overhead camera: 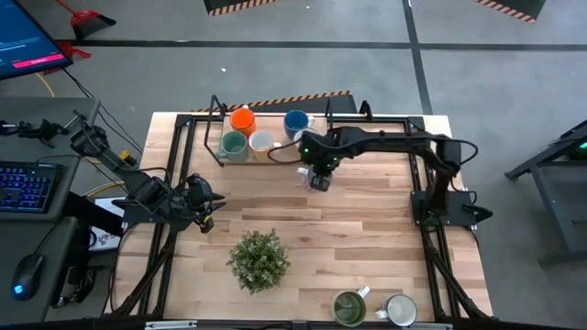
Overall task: Place coffee mugs
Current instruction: Move the red patterned mug to the middle of the table
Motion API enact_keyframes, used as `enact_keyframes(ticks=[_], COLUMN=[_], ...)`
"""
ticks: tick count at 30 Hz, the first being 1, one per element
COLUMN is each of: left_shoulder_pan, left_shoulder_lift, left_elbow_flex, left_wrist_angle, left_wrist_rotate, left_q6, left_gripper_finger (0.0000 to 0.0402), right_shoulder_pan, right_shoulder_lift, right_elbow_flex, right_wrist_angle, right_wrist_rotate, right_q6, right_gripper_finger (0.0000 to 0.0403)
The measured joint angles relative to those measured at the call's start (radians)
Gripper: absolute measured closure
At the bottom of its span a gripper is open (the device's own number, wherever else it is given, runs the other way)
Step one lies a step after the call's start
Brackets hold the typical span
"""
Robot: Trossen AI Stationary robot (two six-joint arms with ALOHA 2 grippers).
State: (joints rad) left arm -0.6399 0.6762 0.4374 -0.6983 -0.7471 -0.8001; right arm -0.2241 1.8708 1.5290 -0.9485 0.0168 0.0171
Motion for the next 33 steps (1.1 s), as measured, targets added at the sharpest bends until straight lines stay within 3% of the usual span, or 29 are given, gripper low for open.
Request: enact_keyframes(ticks=[3,19,33], left_shoulder_pan=[0.0,0.0,0.0], left_shoulder_lift=[0.0,0.0,0.0], left_elbow_flex=[0.0,0.0,0.0], left_wrist_angle=[0.0,0.0,0.0], left_wrist_rotate=[0.0,0.0,0.001], left_q6=[0.0,0.0,0.0], left_gripper_finger=[0.032,0.032,0.032], right_shoulder_pan=[0.001,0.105,0.148], right_shoulder_lift=[0.025,0.023,0.023], right_elbow_flex=[0.021,0.072,-0.027], right_wrist_angle=[-0.034,-0.095,0.007], right_wrist_rotate=[0.042,0.01,-0.007], right_q6=[-0.022,0.006,0.049], right_gripper_finger=[0.0403,0.0403,0.0403])
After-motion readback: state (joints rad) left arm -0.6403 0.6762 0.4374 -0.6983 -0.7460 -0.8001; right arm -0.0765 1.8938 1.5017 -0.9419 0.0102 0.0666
